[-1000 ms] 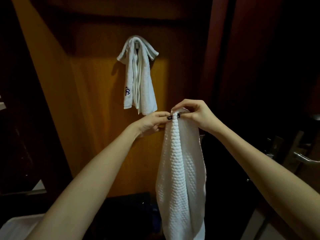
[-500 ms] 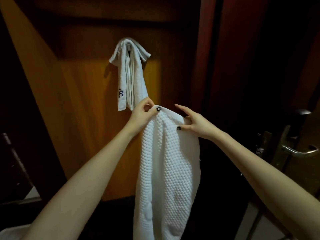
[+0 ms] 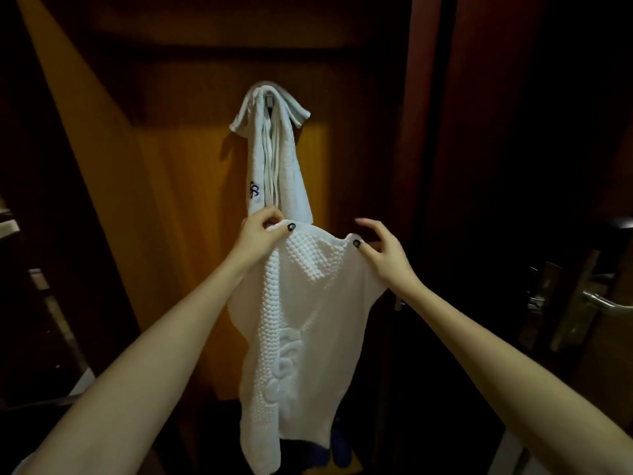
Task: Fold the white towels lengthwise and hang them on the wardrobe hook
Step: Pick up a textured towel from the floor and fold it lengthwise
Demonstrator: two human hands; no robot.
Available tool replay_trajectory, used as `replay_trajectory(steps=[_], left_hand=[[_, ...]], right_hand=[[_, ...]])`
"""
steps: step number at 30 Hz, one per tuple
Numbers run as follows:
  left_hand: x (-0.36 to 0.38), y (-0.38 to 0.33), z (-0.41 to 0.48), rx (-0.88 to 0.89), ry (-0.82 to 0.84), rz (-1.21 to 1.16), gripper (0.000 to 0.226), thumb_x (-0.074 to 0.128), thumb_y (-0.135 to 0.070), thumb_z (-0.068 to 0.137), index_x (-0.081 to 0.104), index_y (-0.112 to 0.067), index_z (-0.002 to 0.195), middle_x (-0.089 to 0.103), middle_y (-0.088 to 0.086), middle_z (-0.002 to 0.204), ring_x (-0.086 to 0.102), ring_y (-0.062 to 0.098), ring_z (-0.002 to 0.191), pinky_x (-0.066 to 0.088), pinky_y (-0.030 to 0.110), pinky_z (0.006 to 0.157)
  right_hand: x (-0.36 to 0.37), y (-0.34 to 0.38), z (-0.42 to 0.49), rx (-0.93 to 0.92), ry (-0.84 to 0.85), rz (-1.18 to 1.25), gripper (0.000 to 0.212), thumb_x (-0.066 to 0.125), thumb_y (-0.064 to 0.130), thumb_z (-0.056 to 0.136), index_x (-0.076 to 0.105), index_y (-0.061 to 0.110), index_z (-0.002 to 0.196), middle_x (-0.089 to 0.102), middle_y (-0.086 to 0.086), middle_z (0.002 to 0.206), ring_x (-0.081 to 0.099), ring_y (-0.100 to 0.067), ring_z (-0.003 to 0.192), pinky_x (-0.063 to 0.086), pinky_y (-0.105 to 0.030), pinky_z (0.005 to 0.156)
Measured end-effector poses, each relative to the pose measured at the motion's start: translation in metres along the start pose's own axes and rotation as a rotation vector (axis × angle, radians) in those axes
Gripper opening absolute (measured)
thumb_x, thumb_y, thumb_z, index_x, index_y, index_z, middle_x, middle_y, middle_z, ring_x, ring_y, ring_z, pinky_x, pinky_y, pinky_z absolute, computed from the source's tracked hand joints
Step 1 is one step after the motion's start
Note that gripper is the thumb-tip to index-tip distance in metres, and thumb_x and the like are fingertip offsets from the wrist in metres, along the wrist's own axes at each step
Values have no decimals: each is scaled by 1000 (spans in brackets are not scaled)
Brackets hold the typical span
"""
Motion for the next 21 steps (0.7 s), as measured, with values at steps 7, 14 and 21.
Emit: replay_trajectory(steps=[7,14,21], left_hand=[[17,-15,6,-30,48,-65,22,75,-6,78,59,-17,67,55,-3,64,49,2,62,38,19,60],[20,-1,-3,-157,39,-199,19,77,-8,77,65,5,81,61,10,76,55,12,69,44,21,64],[31,1,-2,-102,110,-242,20,78,-7,75,62,-18,71,62,-5,72,57,-2,67,46,12,66]], right_hand=[[56,50,38,-21,235,-47,39,66,26,91,62,14,128,71,-6,113,66,-8,99,52,-31,91],[65,39,50,4,380,-301,36,66,22,90,65,11,124,72,-5,103,64,-6,88,42,-16,72],[50,30,46,-61,332,-172,5,64,10,90,64,10,84,66,4,78,62,-14,76,49,-35,75]])
Point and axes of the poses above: each hand's wrist, its own z-axis towards the middle knuckle, its own x-axis out of the palm, y = z × x, the point moved 7 cm from there along z, towards the middle knuckle
